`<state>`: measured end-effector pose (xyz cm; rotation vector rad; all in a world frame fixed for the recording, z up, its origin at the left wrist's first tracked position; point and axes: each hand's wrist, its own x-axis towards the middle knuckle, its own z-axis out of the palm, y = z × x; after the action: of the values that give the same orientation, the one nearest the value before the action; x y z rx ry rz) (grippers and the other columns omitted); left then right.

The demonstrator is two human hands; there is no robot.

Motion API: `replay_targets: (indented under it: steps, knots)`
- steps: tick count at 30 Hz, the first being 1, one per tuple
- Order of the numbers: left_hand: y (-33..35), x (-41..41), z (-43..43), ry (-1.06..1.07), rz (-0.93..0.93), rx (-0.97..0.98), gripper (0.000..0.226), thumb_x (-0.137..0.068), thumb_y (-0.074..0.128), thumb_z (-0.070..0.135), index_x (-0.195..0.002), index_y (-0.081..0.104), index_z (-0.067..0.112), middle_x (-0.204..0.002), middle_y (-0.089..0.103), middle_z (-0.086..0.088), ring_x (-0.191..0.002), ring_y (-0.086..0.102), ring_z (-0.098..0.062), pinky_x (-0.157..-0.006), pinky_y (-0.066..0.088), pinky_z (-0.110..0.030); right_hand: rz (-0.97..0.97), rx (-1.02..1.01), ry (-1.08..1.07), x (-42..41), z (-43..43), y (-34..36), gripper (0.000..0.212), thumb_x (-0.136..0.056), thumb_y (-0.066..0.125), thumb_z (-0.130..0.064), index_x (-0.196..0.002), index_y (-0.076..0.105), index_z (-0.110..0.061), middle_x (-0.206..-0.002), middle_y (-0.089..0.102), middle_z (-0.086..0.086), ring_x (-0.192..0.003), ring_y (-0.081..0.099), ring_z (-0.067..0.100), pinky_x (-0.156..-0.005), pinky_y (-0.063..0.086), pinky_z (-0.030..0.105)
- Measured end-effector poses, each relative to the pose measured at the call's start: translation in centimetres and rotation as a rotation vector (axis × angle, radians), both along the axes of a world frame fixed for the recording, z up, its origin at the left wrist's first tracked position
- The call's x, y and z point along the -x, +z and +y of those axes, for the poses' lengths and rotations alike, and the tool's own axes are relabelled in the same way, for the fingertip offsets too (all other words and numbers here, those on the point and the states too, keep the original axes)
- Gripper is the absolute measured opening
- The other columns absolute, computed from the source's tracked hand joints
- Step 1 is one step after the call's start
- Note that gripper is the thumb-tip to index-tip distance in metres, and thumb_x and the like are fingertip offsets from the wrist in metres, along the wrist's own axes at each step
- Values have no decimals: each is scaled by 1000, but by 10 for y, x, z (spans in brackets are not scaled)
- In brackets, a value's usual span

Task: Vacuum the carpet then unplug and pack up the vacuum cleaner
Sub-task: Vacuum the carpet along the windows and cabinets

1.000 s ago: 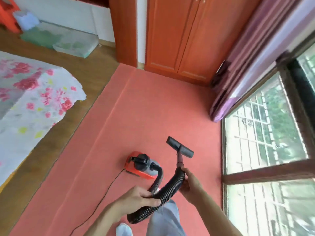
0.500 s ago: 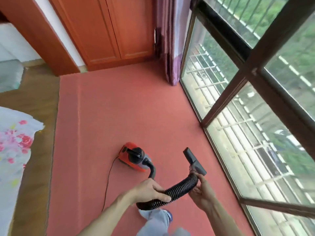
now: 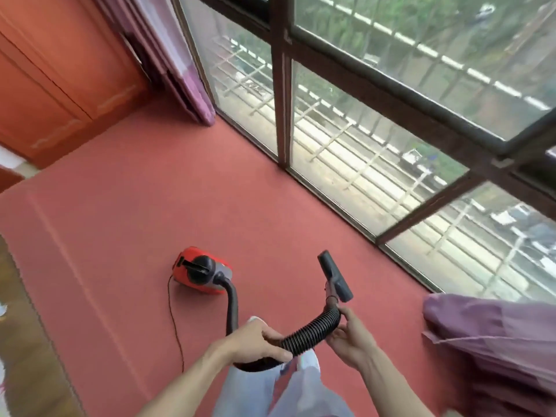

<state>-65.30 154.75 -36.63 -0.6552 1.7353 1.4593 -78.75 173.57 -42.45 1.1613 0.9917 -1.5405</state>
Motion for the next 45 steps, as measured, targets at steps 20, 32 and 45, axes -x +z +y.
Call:
replay_targets:
  steps: [20, 32, 45]
  knots:
    - [-34, -31, 2, -506, -2, -64, 21, -79, 80, 45, -93, 81, 30, -72, 69, 13, -65, 59, -2, -60, 44, -11, 79, -118, -602, -157, 43, -22, 27, -97, 58, -25, -103, 55, 1, -87, 50, 10, -73, 50, 18, -69, 45, 26]
    - [-67, -94, 49, -747, -59, -82, 26, -88, 74, 37, -91, 77, 11, -50, 54, 19, -43, 48, 4, -40, 34, -7, 47, -214, -639, -244, 80, -53, 16, -94, 60, -21, -88, 53, -8, -76, 43, 6, -62, 37, 14, -58, 30, 25]
    - [-180, -101, 120, -428, 89, 59, 42, -97, 60, 40, -82, 63, 1, -65, 58, -1, -59, 54, -18, -61, 46, -37, 34, -384, -468, -200, 134, -193, 15, -86, 67, -20, -86, 55, -10, -59, 47, 3, -31, 36, 6, -32, 26, 16]
